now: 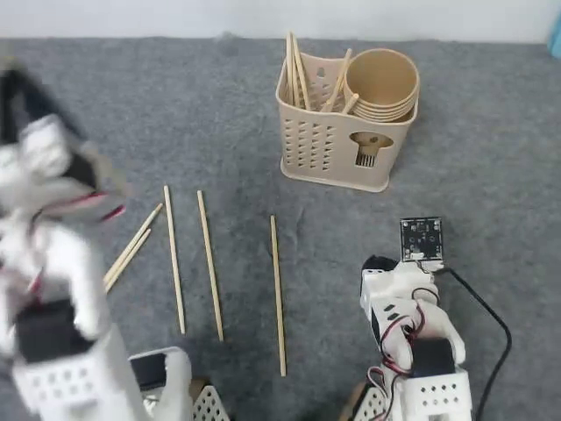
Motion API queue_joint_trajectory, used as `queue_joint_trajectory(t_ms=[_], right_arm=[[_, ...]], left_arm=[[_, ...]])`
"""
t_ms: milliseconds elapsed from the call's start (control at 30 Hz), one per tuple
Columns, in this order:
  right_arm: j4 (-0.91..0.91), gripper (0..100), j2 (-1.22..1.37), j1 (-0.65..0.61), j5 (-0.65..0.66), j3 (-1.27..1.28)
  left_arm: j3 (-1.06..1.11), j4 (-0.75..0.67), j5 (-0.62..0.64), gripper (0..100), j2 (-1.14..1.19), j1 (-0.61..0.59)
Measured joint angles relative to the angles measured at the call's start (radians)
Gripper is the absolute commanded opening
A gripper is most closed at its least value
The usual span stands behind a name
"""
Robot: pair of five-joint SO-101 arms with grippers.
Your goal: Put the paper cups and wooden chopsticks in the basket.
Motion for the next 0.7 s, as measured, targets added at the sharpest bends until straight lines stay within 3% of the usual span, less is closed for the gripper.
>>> queue_joint_trajectory(t_ms=[167,300,433,700], right_arm=[[0.012,3.0,0.0,0.0,0.0,0.0],[0.015,3.0,0.0,0.0,0.0,0.0],[0.015,3.0,0.0,0.0,0.0,0.0],[0.015,3.0,0.0,0.0,0.063,0.0]], left_arm=[[-0.012,-0.19,-0.003,1,0.097,0.255],[0.02,-0.437,-0.003,1,0.138,0.443],[0.006,-0.664,-0.003,1,0.235,0.525],[-0.226,-0.703,-0.002,1,0.62,0.585]])
